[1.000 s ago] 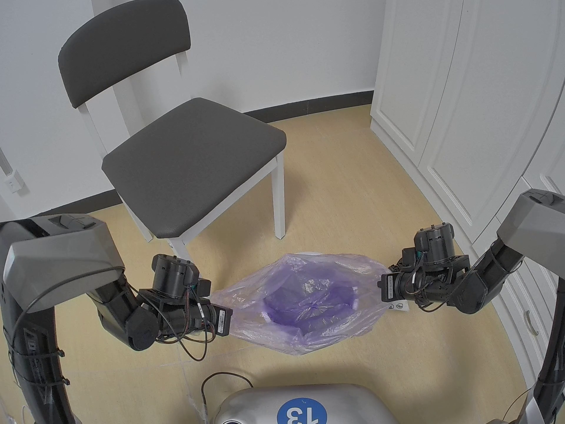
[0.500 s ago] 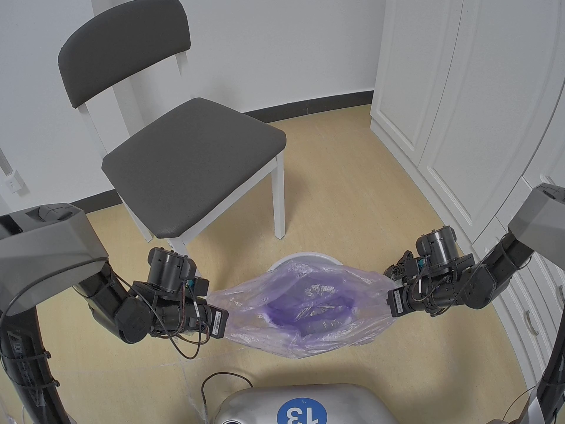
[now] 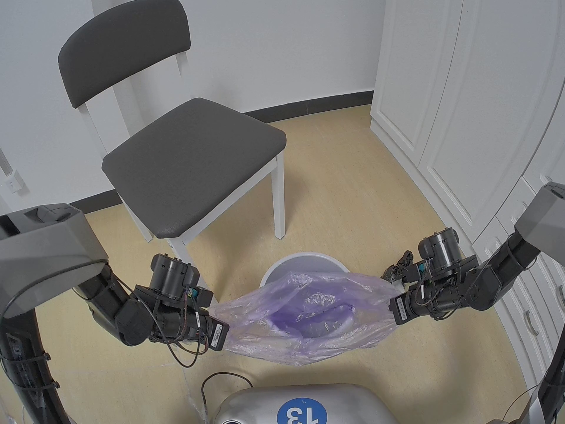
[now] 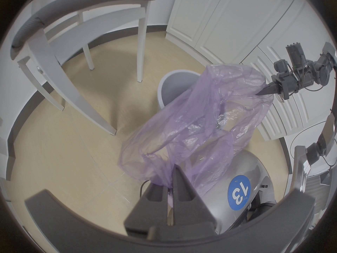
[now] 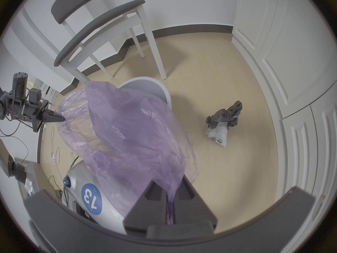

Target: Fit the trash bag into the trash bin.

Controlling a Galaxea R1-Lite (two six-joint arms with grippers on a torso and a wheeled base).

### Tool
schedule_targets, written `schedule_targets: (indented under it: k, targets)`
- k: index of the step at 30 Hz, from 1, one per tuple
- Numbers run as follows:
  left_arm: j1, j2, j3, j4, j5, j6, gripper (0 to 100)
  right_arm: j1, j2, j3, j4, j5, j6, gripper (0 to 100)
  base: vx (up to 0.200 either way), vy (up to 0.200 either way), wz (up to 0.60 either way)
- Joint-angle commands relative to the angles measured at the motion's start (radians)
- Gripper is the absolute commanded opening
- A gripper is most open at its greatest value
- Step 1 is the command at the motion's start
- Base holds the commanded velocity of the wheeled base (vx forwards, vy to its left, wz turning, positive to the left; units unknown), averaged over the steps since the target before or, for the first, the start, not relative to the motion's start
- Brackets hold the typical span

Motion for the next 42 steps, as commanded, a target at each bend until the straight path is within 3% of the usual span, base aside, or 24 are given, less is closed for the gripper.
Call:
schedule_targets:
  k: [1, 9, 12, 15, 16, 18, 23, 34, 35, 37, 42]
  targets:
    - [-0.027, 0.089, 0.002, -0.055, 0.008, 0.002, 0, 0.016, 0.089, -0.011, -0.041, -0.005, 0.003, 0, 0.000, 0.000, 0.00]
    - [-0.016, 0.125, -0.021, -0.113, 0.017, -0.015, 0, 0.022, 0.126, -0.039, -0.093, -0.020, 0.012, 0, 0.000, 0.000, 0.00]
    - [-0.001, 0.131, -0.027, -0.164, 0.032, -0.033, 0, 0.020, 0.141, -0.062, -0.122, -0.050, 0.065, 0, 0.000, 0.000, 0.00]
    - [0.013, 0.171, -0.038, -0.305, 0.074, -0.070, 0, 0.023, 0.163, -0.085, -0.209, -0.063, 0.174, 0, 0.000, 0.000, 0.00]
    - [0.013, 0.171, -0.038, -0.305, 0.074, -0.070, 0, 0.023, 0.163, -0.085, -0.209, -0.063, 0.174, 0, 0.000, 0.000, 0.00]
    - [0.010, 0.223, -0.045, -0.472, 0.118, -0.114, 0, 0.022, 0.161, -0.085, -0.263, -0.076, 0.191, 0, 0.000, 0.000, 0.00]
    - [0.007, 0.278, -0.044, -0.630, 0.132, -0.124, 0, 0.022, 0.166, -0.089, -0.291, -0.092, 0.197, 0, 0.000, 0.000, 0.00]
    - [0.036, 0.226, -0.004, -0.537, 0.132, -0.070, 0, 0.036, 0.166, -0.046, -0.303, -0.097, 0.182, 0, 0.000, 0.000, 0.00]
    - [0.059, 0.154, 0.016, -0.438, 0.117, -0.033, 0, 0.034, 0.126, -0.023, -0.297, -0.097, 0.150, 0, 0.000, 0.000, 0.00]
    - [0.064, 0.120, 0.017, -0.392, 0.106, -0.028, 0, 0.032, 0.109, -0.003, -0.289, -0.097, 0.121, 0, 0.000, 0.000, 0.00]
    - [0.050, 0.165, 0.001, -0.394, 0.098, -0.032, 0, 0.017, 0.121, -0.003, -0.294, -0.100, 0.098, 0, 0.000, 0.000, 0.00]
